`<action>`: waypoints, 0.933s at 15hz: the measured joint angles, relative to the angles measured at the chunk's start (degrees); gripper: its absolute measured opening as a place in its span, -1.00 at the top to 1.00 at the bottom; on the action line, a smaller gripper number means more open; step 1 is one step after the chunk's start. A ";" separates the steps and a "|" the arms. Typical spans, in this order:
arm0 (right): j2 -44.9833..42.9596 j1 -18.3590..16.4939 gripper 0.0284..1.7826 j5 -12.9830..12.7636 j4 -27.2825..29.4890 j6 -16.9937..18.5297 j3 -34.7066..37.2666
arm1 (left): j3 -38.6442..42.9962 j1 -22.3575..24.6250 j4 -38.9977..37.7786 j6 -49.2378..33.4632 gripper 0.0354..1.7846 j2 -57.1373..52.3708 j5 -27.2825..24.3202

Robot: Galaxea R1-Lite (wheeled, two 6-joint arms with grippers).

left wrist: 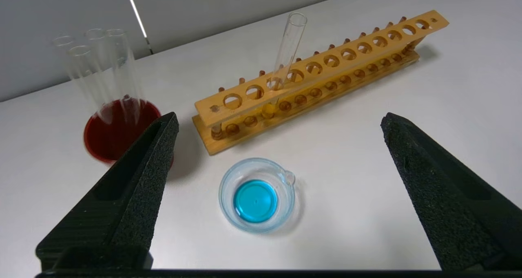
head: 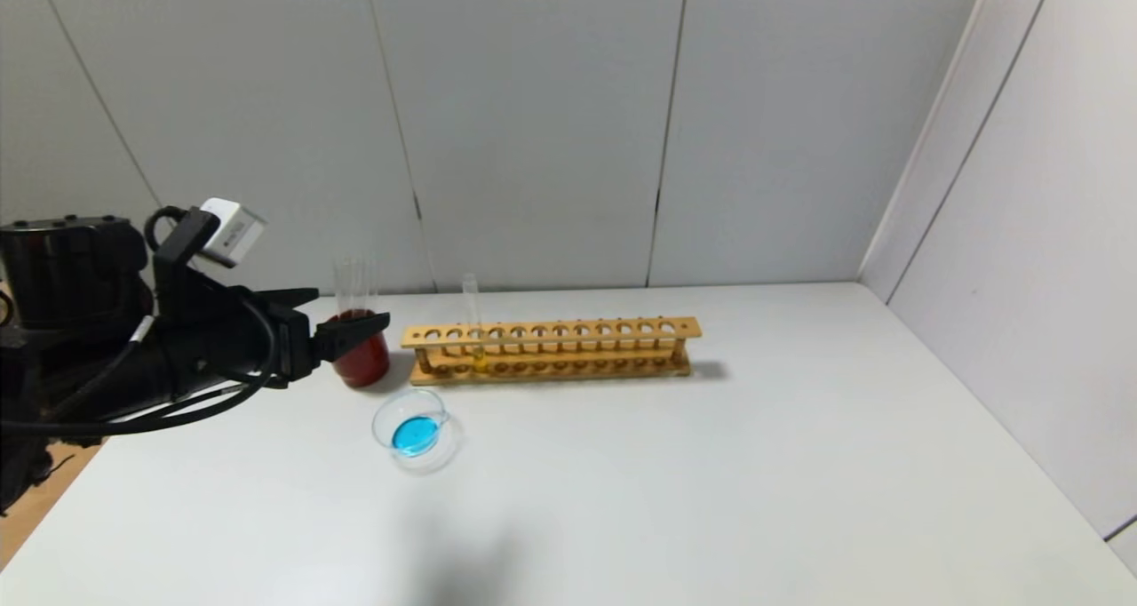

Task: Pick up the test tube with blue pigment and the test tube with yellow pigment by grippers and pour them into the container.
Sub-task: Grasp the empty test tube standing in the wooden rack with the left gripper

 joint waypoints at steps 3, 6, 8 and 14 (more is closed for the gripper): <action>0.00 0.00 -0.96 0.00 0.00 0.02 0.00 | -4.44 -1.65 -4.52 0.22 -0.96 8.94 0.00; 0.00 0.00 -0.96 0.02 0.02 0.02 0.00 | -10.56 -3.00 -6.62 0.23 -0.96 17.70 -0.33; 0.00 0.00 -0.96 0.00 0.02 0.02 0.00 | -14.77 -4.10 -6.92 0.23 -0.96 22.88 -0.24; 0.00 0.00 -0.96 0.00 0.00 0.02 0.00 | -22.08 -6.06 -6.92 -0.02 -0.96 31.60 -0.37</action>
